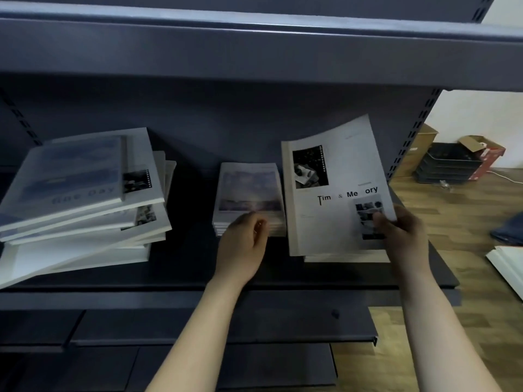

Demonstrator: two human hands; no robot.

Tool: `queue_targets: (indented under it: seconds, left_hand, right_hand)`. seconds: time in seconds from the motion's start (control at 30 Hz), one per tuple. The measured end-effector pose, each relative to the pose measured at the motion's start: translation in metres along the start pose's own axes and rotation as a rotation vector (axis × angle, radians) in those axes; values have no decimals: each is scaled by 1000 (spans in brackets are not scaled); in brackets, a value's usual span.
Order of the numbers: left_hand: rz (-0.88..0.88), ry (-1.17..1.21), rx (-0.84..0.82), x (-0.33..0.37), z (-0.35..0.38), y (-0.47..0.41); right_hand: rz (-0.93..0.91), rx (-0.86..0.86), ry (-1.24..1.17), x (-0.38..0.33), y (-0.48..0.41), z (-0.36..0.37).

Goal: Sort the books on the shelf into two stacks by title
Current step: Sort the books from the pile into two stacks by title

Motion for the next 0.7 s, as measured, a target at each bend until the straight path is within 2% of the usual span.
queue_targets:
  seconds: [0.17, 0.3, 0.43, 0.57, 0.7]
  left_hand:
    - [76, -112, 24, 1, 25, 9]
    - [87, -169, -17, 0, 34, 14]
    - [64, -193, -13, -4, 38, 16]
    - [64, -223, -5, -4, 38, 16]
    - [57, -232, -8, -4, 38, 17]
  right_hand:
    - [-43, 72, 253, 13, -8, -13]
    - [-103, 74, 481, 21, -14, -14]
    - [-173, 100, 560, 30, -18, -11]
    - [-30, 110, 645, 40, -19, -9]
    - [-50, 174, 623, 41, -14, -13]
Point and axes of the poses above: each hand's wrist, its own y-axis away from the middle knuckle, its own z-axis out of the palm, x = y × z, the point moved 3 cm from there along -y, towards the middle knuckle, and after that the axes turned 2 degrees about -y, right-handed, at the moved point
